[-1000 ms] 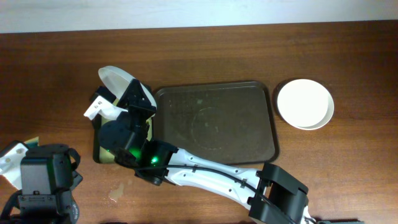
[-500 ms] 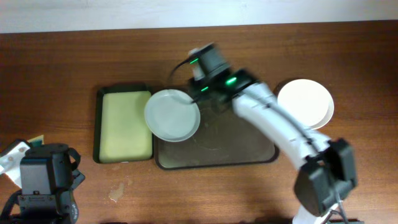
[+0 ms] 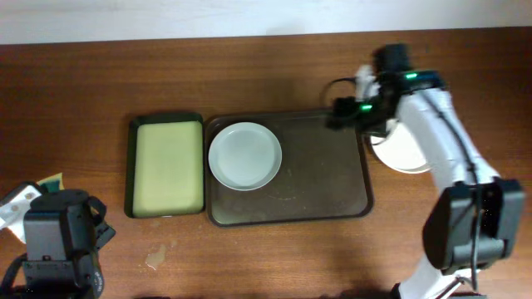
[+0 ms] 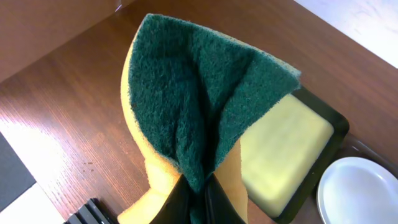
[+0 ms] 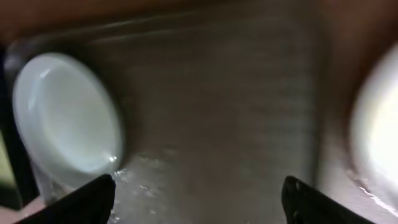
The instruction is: Clean dirty plates on tray and stack at the side
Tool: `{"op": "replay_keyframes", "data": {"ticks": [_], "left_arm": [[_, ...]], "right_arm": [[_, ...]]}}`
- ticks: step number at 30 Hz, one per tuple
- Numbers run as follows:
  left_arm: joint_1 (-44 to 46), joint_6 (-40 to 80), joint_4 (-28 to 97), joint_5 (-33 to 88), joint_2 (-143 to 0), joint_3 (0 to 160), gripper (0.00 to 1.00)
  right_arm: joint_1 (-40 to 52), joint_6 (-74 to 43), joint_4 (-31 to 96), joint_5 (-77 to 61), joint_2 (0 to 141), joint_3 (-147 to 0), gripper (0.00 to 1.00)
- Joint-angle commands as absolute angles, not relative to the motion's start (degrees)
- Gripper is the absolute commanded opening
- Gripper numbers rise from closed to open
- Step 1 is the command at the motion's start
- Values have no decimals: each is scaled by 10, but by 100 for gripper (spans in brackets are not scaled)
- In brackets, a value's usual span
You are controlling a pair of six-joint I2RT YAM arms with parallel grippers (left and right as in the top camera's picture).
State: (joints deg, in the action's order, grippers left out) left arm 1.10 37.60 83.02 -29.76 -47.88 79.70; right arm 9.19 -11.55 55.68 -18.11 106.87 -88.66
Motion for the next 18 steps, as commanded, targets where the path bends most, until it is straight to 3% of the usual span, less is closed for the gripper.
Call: {"op": "replay_keyframes", "data": {"ticks": [1, 5, 11, 13, 16, 18], "left_arm": [[10, 383, 832, -295, -476, 797, 6], [10, 383, 851, -295, -476, 798, 7], [10, 383, 860, -291, -476, 798, 6], [10, 383, 860, -291, -476, 797, 6], [10, 383, 861, -291, -476, 798, 6], [10, 383, 863, -291, -476, 797, 5]], "right_arm": [[207, -110, 494, -124, 1097, -870, 87], [316, -112, 417, 5, 1161, -868, 87], [316, -113, 383, 33, 1194, -868, 86], [314, -140, 380, 33, 1196, -867, 77], [315, -141, 372, 32, 1201, -862, 45], [315, -158, 370, 33, 1209, -860, 43]]}}
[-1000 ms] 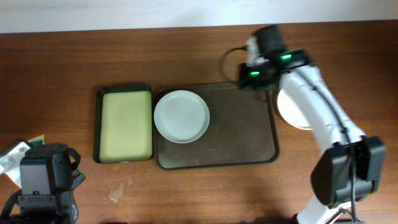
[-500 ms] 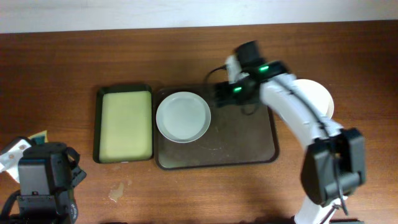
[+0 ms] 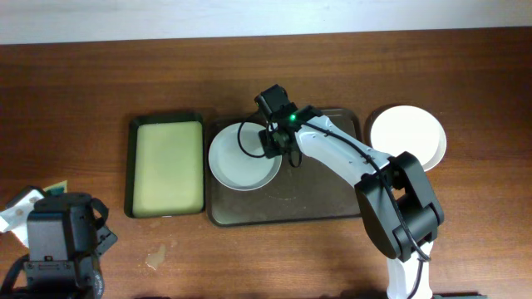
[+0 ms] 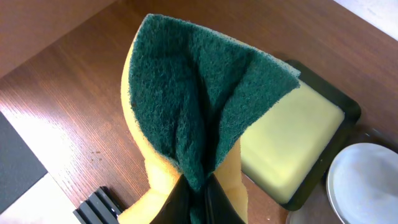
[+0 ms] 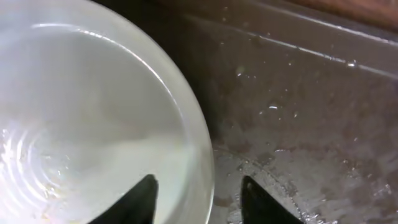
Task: Clean dirty plates on tray and stack at the side
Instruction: 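Carry the grey plate right and stack it on the white plate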
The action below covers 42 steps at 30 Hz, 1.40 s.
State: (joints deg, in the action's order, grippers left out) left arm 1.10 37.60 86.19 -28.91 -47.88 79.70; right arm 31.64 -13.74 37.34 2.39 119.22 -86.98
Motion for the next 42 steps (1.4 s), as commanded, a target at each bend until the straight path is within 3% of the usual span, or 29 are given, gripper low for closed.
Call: {"op": "replay_keyframes", "data": {"ticks": [1, 4, 5, 6, 7, 12, 15, 21, 26, 33, 34, 35, 36, 37, 42], "left_arm": [[10, 383, 863, -291, -476, 798, 5], [10, 383, 863, -291, -476, 798, 6], [10, 383, 862, -291, -476, 798, 6], [10, 383, 862, -291, -476, 798, 6], [10, 383, 862, -291, -476, 798, 6], [10, 383, 860, -287, -476, 798, 7], [10, 383, 860, -287, -476, 798, 4], [10, 383, 856, -278, -476, 797, 0], [10, 383, 855, -278, -476, 797, 0], [10, 383, 856, -278, -476, 797, 0], [10, 383, 856, -278, -476, 797, 0], [10, 383, 856, -278, -476, 797, 0], [10, 383, 857, -278, -476, 797, 0], [10, 383, 857, -278, -476, 797, 0], [10, 302, 829, -199, -489, 797, 0]], "right_arm": [[315, -167, 370, 33, 1213, -860, 43], [315, -171, 366, 33, 1233, -860, 43], [315, -170, 366, 33, 1238, -860, 38], [315, -170, 366, 33, 1239, -860, 27], [315, -170, 366, 32, 1239, -860, 4], [296, -168, 405, 19, 1149, -934, 4], [236, -168, 457, 68, 1044, -960, 4], [-41, -168, 569, 71, 1016, -957, 4], [-243, -168, 561, 42, 1042, -888, 4], [-239, -156, 467, -20, 1055, -783, 4], [-233, -153, 467, -19, 1055, -783, 17], [-230, -153, 467, -20, 1055, -783, 54], [-228, -153, 469, -20, 1055, -783, 76], [-228, -153, 472, -30, 1055, -783, 85], [-179, -98, 475, -146, 1055, -784, 85]]}}
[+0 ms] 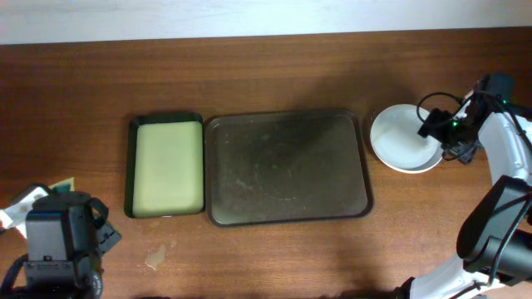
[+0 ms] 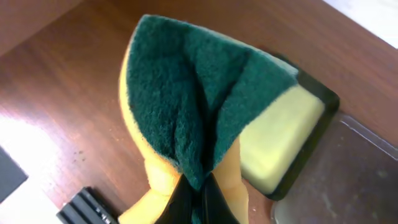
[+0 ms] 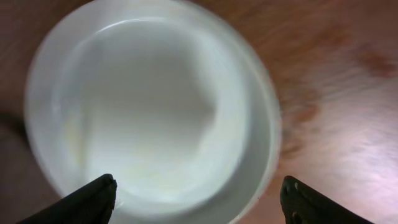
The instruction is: Clean dirty plates on tray and stack at the side
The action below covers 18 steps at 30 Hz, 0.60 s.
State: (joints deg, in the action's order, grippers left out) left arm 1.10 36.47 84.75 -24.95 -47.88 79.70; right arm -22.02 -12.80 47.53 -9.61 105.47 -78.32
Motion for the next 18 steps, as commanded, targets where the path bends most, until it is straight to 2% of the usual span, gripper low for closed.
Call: {"op": "replay_keyframes", "data": {"ticks": [1, 4, 5, 7, 9, 10, 11, 12, 13, 15, 17, 18], "left_arm": [[10, 289, 823, -186, -500, 797, 2], [10, 286, 821, -175, -545, 797, 7], [10, 286, 821, -174, -570, 797, 12], [10, 270, 821, -151, -615, 797, 33], [10, 203, 814, -91, -656, 797, 44], [10, 172, 807, -56, -670, 797, 53], [10, 148, 800, -29, -682, 797, 56], [10, 144, 789, -25, -692, 797, 53], [10, 145, 758, -25, -703, 797, 23], [10, 149, 711, -23, -727, 797, 29], [10, 166, 739, -21, -755, 797, 0], [11, 166, 766, -21, -766, 797, 0]], "right_arm": [[-143, -91, 479, -146, 1055, -784, 86], [-40, -85, 492, -144, 1055, -784, 89], [-6, -72, 496, -144, 1055, -784, 91], [63, -60, 507, -131, 1055, -784, 94], [107, -60, 513, -94, 1055, -784, 98], [122, -60, 515, -77, 1055, -784, 99], [129, -60, 521, -71, 1055, -784, 98], [131, -60, 521, -70, 1055, -784, 98], [131, -60, 520, -70, 1055, -784, 98], [131, -60, 522, -70, 1055, -784, 98], [131, -60, 527, -70, 1055, -784, 98], [131, -60, 533, -68, 1055, -784, 98]]}}
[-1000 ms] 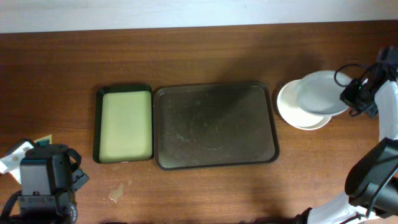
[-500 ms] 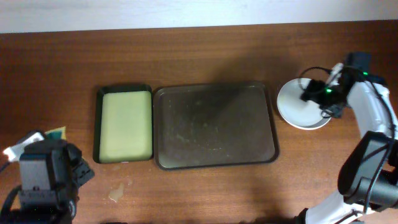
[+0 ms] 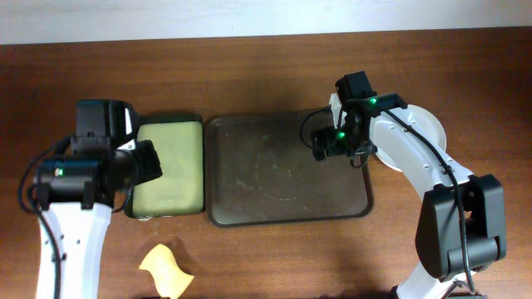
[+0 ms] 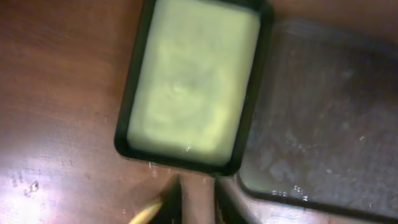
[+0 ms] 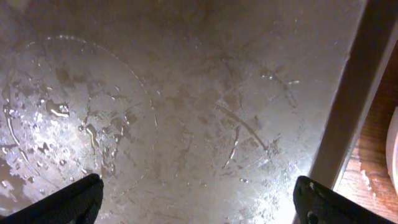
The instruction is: Clean dirty plates on tray and stack at the side
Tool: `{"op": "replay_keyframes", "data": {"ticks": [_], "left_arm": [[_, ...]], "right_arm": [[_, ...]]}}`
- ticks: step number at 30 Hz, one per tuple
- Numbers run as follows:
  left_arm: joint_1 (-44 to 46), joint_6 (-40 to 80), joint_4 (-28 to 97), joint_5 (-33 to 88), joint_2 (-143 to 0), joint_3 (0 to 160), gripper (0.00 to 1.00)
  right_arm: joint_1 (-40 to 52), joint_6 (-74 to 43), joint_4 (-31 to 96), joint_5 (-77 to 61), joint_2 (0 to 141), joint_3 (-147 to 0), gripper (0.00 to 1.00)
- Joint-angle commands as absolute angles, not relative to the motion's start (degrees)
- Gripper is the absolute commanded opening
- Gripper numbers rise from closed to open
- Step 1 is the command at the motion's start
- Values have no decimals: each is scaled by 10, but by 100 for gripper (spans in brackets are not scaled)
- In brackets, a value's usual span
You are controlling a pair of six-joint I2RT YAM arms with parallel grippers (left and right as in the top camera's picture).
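Note:
The brown tray (image 3: 287, 195) is wet and has no plate on it. White plates (image 3: 431, 137) are stacked on the table right of it, partly behind my right arm, and a sliver of the plates (image 5: 393, 149) shows in the right wrist view. My right gripper (image 3: 331, 147) hangs wide open over the tray's right part, and the right wrist view shows that gripper (image 5: 202, 202) empty above the wet tray floor (image 5: 186, 93). The yellow sponge (image 3: 166, 271) lies on the table at the front left. My left gripper (image 3: 148, 162) is open by the soap tray, holding nothing.
A dark tray of pale yellow soap (image 3: 170, 166) sits against the brown tray's left side; the left wrist view shows the soap tray (image 4: 193, 106) blurred. A yellow sponge edge (image 4: 146, 214) shows at the bottom there.
My left arm has come from the front-left corner to the soap tray, and the sponge it held now lies on the table. My right gripper has moved from the plate stack to over the tray.
A white plate lay on the tray's left while my left gripper held the sponge aside. My right gripper then stood at that plate's rim. Later the tray was bare and the right gripper was at the stack on the right. Now it is over the tray, and the sponge is dropped.

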State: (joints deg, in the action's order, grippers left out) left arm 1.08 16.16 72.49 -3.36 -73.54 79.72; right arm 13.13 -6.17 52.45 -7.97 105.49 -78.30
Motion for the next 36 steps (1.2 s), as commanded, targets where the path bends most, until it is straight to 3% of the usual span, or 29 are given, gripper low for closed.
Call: {"op": "replay_keyframes", "data": {"ticks": [1, 4, 7, 8, 9, 10, 16, 24, 25, 26, 27, 33, 36], "left_arm": [[11, 170, 793, -17, -772, 797, 0], [13, 186, 820, 41, -759, 753, 0], [13, 274, 795, 8, -657, 637, 0], [13, 334, 776, -7, -612, 592, 22], [13, 371, 765, -9, -582, 557, 81], [13, 394, 754, -9, -560, 525, 100], [13, 536, 593, -3, -524, 276, 100], [13, 593, 565, 53, -553, 256, 100], [13, 585, 551, 63, -553, 270, 87], [13, 565, 551, 63, -553, 278, 50], [13, 534, 552, 62, -553, 279, 0], [13, 491, 442, 108, -557, 279, 0], [13, 478, 449, 112, -557, 284, 0]], "right_arm": [[131, -60, 531, -68, 1055, -784, 98], [131, -60, 531, -69, 1055, -784, 98], [131, -60, 531, -69, 1055, -784, 98], [131, -60, 531, -69, 1055, -784, 98], [131, -60, 531, -69, 1055, -784, 98], [131, -60, 531, -69, 1055, -784, 98], [131, -60, 531, -69, 1055, -784, 98], [131, -60, 531, -68, 1055, -784, 98], [131, -60, 531, -68, 1055, -784, 98], [131, -60, 531, -69, 1055, -784, 99], [131, -60, 531, -68, 1055, -784, 98], [131, -60, 531, -68, 1055, -784, 98], [131, -60, 531, -69, 1055, -784, 98]]}}
